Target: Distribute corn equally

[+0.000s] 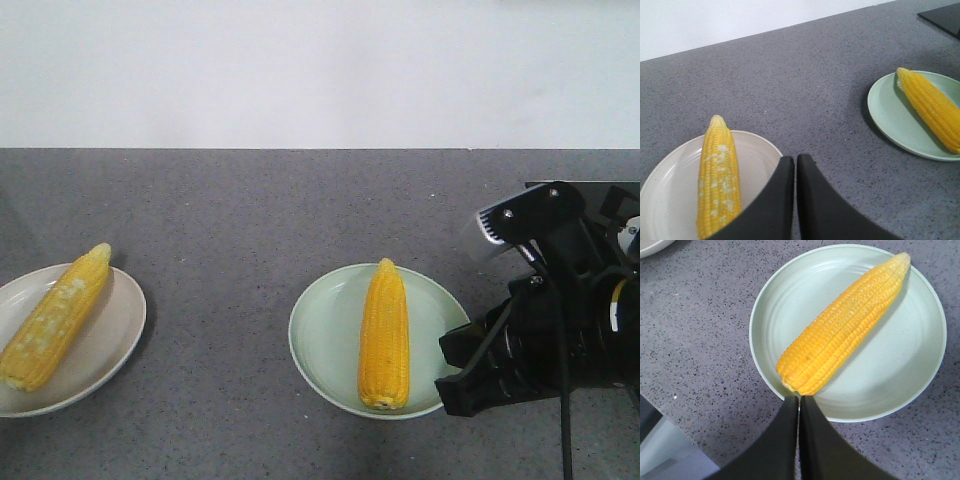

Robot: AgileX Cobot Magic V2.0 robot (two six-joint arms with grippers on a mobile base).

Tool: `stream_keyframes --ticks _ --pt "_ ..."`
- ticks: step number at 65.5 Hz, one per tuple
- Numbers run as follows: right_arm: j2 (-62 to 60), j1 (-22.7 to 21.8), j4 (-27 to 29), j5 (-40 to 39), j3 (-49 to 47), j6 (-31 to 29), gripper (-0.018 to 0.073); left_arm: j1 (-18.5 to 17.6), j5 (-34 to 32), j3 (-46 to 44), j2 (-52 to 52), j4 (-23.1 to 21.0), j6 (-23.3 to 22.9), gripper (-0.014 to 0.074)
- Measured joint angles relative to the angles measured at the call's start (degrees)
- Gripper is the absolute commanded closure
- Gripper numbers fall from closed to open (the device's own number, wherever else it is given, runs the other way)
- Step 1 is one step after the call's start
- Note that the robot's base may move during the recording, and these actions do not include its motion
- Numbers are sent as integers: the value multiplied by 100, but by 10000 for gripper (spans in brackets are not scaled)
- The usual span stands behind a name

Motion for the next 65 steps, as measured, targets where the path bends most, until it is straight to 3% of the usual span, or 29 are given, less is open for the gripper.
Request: stream_keyframes --ticks 7,13,20,40,56,65 --pt "0 0 0 10 0 0 569 0 7 138 -227 526 -143 604" --pt "0 0 0 10 0 0 569 40 -232 444 -603 1129 -679 604" --pt "0 0 0 10 0 0 569 296 -915 1025 -1110 1440 -1192 604" --pt "0 0 0 10 0 0 569 973 -2657 3051 -2841 1514 -1485 604" --pt "0 0 0 12 0 0 569 1050 -4005 4299 -3565 1514 -1845 604" --pt "0 0 4 28 0 0 569 1093 -4298 4472 -3577 1517 -1889 604"
